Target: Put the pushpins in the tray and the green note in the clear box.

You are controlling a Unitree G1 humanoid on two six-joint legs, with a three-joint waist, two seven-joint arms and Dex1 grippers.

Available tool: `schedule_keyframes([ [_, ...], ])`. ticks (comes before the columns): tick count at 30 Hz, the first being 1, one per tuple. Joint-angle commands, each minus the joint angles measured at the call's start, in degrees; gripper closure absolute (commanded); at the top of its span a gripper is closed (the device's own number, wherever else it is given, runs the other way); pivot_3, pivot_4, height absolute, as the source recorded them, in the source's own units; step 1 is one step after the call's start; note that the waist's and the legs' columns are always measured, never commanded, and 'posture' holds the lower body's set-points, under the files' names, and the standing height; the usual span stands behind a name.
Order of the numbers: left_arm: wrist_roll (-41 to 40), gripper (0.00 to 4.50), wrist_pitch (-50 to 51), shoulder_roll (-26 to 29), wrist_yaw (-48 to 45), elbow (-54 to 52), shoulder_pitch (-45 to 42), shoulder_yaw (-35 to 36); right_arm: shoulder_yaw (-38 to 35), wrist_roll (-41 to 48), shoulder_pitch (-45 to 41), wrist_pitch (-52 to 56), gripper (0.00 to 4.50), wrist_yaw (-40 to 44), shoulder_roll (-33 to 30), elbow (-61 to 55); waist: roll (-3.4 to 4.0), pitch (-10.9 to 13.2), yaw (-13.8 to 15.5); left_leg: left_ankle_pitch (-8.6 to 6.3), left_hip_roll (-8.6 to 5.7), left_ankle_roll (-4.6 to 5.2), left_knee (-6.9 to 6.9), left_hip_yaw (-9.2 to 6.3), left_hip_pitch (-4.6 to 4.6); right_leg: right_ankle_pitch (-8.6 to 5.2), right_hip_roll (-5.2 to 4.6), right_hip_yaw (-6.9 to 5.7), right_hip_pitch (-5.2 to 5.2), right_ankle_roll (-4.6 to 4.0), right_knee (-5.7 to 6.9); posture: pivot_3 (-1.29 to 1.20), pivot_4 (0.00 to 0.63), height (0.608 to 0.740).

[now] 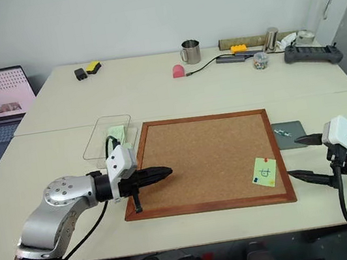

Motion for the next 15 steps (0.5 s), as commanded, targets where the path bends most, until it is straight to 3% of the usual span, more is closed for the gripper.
schedule_keyframes([
  [1,3.2,4.50,-2.6,-3.7,1.7,1.7,-3.5,-3.8,-0.2,1.4,-2.6,1.8,0.06,-1.5,0.0,-1.1,0.00,0.0,0.0,0.00,-0.02,0.00,0.00,0.01,0.00,0.01,0.00,0.01,0.00,0.01,0.00,0.00,0.150,0.740],
  [15,12.5,4.50,-13.8,-20.4,6.7,22.3,-11.6,-12.8,18.1,-6.5,-15.9,2.8,0.06,-5.1,3.9,8.2,-0.03,0.0,0.0,0.01,-0.05,-0.01,0.02,0.05,-0.01,0.02,0.00,-0.02,-0.02,0.02,0.04,0.00,0.150,0.740],
])
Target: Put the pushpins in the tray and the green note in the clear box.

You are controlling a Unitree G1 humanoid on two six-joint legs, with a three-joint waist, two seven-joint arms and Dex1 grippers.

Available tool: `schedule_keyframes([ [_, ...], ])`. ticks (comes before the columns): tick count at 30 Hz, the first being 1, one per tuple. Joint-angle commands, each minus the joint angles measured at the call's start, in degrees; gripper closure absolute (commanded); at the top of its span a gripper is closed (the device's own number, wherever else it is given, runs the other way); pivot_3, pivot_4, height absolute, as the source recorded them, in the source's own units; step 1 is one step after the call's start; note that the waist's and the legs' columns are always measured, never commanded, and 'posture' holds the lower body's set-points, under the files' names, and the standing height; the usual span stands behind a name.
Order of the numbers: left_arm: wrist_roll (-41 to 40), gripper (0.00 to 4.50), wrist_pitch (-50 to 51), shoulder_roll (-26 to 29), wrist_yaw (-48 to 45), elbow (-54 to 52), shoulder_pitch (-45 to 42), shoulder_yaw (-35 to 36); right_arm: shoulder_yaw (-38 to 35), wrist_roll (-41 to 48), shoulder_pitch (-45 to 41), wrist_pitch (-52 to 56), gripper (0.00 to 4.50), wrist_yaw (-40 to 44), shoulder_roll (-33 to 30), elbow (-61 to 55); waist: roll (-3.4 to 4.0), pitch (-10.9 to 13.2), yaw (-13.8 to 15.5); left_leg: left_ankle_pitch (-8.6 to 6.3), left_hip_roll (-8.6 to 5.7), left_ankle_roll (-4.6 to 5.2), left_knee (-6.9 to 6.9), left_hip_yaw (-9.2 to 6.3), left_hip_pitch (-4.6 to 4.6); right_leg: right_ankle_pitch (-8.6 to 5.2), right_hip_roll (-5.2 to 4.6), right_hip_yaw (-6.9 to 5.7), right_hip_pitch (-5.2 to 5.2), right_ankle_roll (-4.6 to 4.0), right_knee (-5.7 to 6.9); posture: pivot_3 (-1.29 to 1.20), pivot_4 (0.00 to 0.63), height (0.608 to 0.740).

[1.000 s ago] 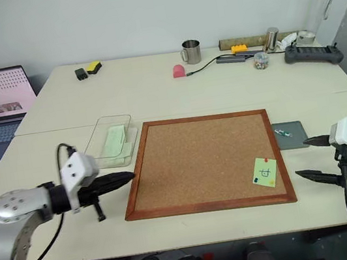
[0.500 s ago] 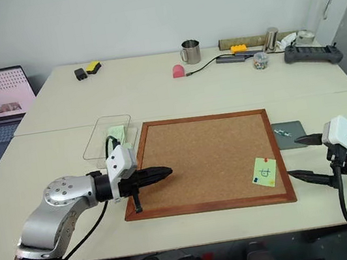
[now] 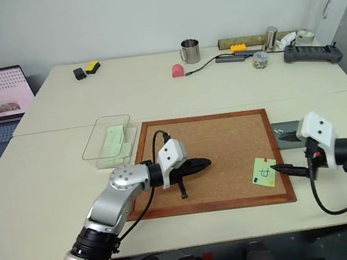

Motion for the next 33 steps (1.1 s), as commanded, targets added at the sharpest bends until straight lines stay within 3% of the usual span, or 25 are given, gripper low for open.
schedule_keyframes([
  [1,0.8,4.50,-3.1,-2.6,0.6,4.5,-1.3,-0.2,3.4,-2.4,-2.7,-2.1,0.06,0.3,1.6,3.3,0.00,0.0,0.0,0.00,-0.01,0.00,-0.01,-0.01,-0.01,0.00,0.00,-0.02,0.00,0.00,0.00,0.00,0.150,0.740],
  [11,3.0,4.50,-5.9,-3.2,-0.6,9.0,-0.1,-0.4,8.3,-8.2,-6.6,-9.4,0.06,-0.2,6.2,12.0,0.01,0.0,0.0,0.00,0.00,0.00,0.01,-0.06,0.01,0.01,0.00,-0.01,-0.01,0.01,0.04,0.00,0.150,0.740],
  [14,3.4,4.50,-6.0,-2.9,-0.6,8.8,0.3,-0.5,8.1,-8.6,-6.9,-10.2,0.50,0.0,7.1,13.2,0.02,0.0,0.0,0.00,-0.01,0.00,0.00,-0.07,0.01,0.01,0.00,0.00,-0.01,0.01,0.05,0.00,0.150,0.740],
  [33,3.7,4.50,-4.5,-2.8,-1.1,7.2,1.4,-1.0,7.7,-8.7,-5.9,-10.3,4.41,2.0,7.1,13.8,0.03,0.0,0.0,0.00,-0.01,0.00,0.00,-0.10,0.04,0.02,0.00,0.00,0.00,0.01,0.07,0.00,0.150,0.740],
])
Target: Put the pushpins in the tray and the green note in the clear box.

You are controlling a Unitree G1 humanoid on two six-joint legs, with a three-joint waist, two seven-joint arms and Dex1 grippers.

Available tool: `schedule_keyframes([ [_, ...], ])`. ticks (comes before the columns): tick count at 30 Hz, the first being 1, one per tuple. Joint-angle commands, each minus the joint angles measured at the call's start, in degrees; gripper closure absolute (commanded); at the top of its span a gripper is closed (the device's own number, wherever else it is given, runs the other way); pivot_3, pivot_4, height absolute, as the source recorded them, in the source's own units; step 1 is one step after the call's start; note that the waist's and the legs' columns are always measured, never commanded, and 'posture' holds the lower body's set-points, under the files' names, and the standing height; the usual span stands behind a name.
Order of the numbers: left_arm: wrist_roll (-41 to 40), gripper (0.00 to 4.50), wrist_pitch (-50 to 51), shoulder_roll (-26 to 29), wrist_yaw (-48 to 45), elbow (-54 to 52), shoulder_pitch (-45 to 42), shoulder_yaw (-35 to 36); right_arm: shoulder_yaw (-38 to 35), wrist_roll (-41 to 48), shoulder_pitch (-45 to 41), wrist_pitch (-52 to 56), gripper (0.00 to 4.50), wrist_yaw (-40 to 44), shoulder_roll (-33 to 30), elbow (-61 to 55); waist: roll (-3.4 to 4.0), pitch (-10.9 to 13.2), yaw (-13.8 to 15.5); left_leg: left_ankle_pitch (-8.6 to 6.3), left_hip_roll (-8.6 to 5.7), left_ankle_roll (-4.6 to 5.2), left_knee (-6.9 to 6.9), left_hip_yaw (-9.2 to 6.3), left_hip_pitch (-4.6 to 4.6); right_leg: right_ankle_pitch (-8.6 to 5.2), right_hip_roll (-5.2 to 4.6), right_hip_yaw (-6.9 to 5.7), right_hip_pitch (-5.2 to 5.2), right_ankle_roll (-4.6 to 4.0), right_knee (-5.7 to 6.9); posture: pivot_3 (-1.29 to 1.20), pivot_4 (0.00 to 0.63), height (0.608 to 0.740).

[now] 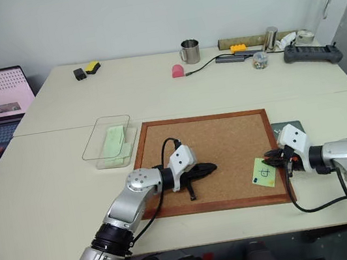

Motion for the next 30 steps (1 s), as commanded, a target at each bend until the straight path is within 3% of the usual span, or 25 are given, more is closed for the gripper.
schedule_keyframes([
  [1,0.6,4.50,0.4,0.3,-0.7,-0.6,0.8,-0.5,-1.0,0.2,0.1,-0.5,4.48,0.6,-0.5,-0.6,0.00,0.0,0.0,0.00,0.00,0.00,0.00,0.00,0.00,0.00,0.00,0.00,0.00,0.00,0.00,0.00,0.150,0.740],
  [30,2.0,4.50,0.6,0.5,-0.7,-0.9,1.9,-1.4,-14.1,14.5,0.8,17.1,4.48,-4.8,0.6,-7.6,0.02,0.0,0.0,0.00,0.00,0.00,-0.01,-0.03,0.01,0.00,0.00,0.00,0.02,0.00,0.00,0.00,0.150,0.740],
])
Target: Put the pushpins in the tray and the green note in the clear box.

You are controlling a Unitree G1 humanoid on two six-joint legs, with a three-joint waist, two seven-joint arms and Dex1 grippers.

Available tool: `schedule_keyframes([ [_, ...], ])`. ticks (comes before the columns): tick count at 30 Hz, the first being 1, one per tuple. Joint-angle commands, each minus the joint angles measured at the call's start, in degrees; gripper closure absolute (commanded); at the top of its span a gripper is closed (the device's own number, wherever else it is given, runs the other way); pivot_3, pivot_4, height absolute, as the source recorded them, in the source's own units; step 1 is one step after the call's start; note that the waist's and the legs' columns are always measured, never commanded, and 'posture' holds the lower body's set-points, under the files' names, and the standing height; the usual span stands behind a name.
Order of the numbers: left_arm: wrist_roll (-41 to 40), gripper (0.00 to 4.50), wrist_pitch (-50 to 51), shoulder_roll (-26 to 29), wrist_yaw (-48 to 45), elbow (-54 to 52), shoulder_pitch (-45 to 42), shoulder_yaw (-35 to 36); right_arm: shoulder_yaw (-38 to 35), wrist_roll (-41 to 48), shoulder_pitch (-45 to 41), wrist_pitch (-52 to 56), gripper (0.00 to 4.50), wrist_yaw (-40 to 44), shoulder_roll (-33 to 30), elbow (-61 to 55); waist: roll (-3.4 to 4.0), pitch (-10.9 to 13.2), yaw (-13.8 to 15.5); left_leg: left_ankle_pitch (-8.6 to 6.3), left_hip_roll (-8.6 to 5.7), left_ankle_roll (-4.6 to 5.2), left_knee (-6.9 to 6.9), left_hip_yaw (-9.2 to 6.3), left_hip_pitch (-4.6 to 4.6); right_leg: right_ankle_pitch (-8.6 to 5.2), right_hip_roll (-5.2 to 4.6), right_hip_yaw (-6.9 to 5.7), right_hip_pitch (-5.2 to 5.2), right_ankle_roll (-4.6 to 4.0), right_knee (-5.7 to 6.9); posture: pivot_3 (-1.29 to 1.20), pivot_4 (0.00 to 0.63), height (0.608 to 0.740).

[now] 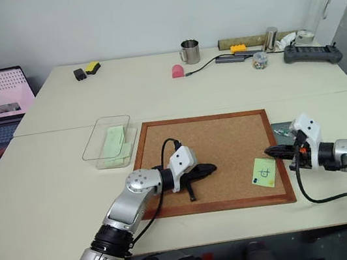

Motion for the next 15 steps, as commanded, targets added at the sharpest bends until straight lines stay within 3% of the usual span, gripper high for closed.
schedule_keyframes([
  [1,1.2,4.50,0.6,0.4,-0.7,-0.2,1.3,-1.4,-4.3,0.4,-1.6,0.1,4.48,-3.1,-0.6,0.3,0.00,0.0,0.0,0.00,0.00,0.00,0.00,0.01,0.00,0.00,0.00,0.00,0.00,0.00,0.00,0.00,0.150,0.740],
  [10,1.3,4.50,0.1,0.0,-0.6,0.5,1.2,-1.5,-2.3,-9.3,-6.2,-3.6,4.48,-13.9,0.1,11.1,0.04,0.0,0.0,0.00,-0.01,0.00,-0.01,0.11,0.02,0.00,0.00,0.01,0.00,0.00,0.01,0.00,0.150,0.740],
  [14,1.5,4.50,0.0,-0.1,-0.6,0.9,0.9,-1.6,-2.0,-10.3,-7.6,-3.6,3.91,-15.2,1.1,14.0,0.06,0.0,0.0,0.00,-0.01,0.00,0.00,0.13,0.02,0.00,0.00,0.02,0.01,0.00,0.01,0.00,0.150,0.740],
  [15,1.5,4.50,0.0,-0.1,-0.6,0.9,0.8,-1.6,-2.1,-10.4,-7.8,-3.5,3.59,-15.2,1.2,14.2,0.06,0.0,0.0,0.00,-0.02,0.00,0.00,0.14,0.02,0.00,0.00,0.02,0.01,0.00,0.01,0.00,0.150,0.740],
])
